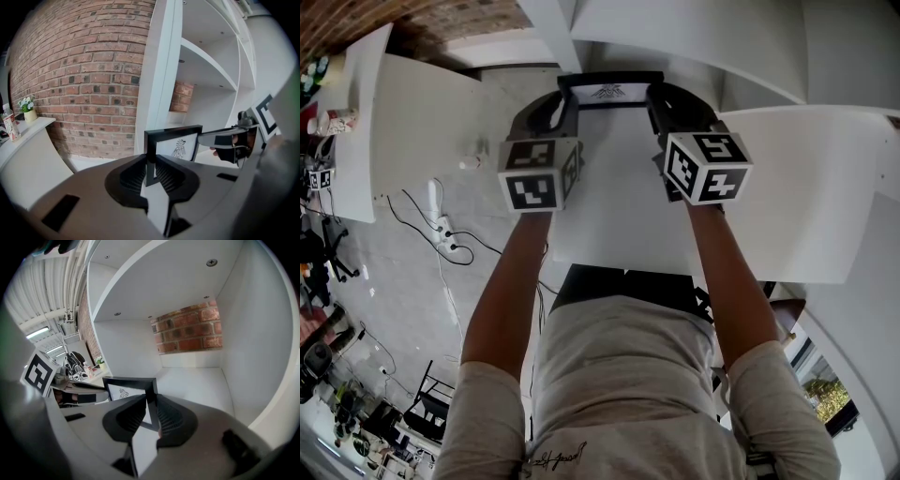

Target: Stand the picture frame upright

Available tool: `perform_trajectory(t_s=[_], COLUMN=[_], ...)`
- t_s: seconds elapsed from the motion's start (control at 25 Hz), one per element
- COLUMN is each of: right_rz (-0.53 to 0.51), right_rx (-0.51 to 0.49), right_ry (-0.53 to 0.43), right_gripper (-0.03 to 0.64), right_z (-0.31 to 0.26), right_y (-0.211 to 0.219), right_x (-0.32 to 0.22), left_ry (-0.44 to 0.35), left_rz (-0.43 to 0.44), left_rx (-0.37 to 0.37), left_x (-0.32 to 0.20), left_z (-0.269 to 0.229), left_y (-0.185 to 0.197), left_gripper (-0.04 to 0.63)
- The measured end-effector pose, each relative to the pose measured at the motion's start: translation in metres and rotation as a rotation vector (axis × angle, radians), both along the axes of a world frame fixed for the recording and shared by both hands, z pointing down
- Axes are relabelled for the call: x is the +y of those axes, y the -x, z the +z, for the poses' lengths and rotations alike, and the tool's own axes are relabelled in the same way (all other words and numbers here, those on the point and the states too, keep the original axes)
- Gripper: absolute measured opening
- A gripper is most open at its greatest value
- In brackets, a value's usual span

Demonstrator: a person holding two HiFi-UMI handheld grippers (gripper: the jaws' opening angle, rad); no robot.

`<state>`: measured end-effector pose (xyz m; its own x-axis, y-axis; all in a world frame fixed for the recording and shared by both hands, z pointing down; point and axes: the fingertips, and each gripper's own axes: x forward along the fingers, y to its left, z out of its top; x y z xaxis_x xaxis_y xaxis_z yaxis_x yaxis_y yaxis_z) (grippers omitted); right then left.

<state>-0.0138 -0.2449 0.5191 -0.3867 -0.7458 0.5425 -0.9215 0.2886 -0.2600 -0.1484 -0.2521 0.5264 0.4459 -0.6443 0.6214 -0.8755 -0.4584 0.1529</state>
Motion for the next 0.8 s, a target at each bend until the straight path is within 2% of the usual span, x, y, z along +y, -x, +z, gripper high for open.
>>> perform_trajectory(t_s=[0.6, 0.8], right_rz=[-0.011, -0.026], right_rx=[0.017, 0.019], right_ry=[-0.001, 0.003], right_gripper=[0.081, 0.081], right_z=[0.0016, 0.002], right_y=[0.0006, 0.0043], right_x=[0.0017, 0.002], left_ry=[-0.021, -0.013], left_rz=[0.017, 0.013], left_rx=[-0.046, -0.036], left_x=[0.0011, 0.0017], left_z=[0.0021, 0.0032], left_y=[0.0017, 0.0028], left_gripper=[0.078, 0.11])
